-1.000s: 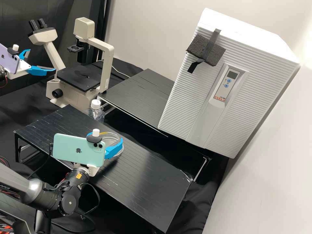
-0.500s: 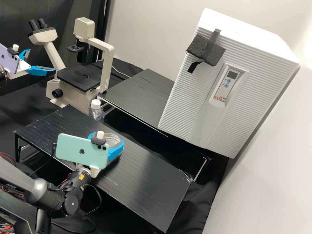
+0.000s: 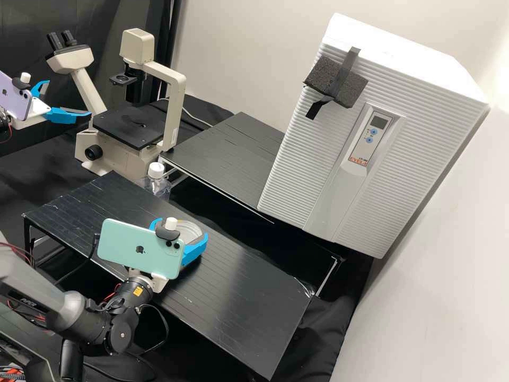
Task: Close the petri dish lid.
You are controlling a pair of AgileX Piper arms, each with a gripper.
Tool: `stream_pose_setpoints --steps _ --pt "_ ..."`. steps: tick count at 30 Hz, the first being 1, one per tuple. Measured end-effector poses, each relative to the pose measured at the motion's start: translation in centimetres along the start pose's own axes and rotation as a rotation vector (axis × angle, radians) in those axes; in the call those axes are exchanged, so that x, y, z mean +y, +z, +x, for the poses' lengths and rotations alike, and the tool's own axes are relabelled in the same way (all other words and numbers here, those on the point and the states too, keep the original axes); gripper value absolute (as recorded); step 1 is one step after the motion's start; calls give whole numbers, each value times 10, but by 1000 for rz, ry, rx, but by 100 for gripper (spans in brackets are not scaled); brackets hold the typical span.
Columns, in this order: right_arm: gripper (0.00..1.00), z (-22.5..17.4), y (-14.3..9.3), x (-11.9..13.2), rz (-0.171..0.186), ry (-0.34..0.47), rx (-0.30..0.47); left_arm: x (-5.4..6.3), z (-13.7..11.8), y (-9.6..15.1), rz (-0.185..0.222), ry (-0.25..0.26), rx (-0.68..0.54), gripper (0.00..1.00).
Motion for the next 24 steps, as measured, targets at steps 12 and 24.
stream_pose_setpoints --steps 12,24 --pt "100 0 0 0 -14 0 1 0 0 0 0 0 0 100" --pt "100 -6 -6 6 -48 61 -8 0 0 0 0 0 0 100"
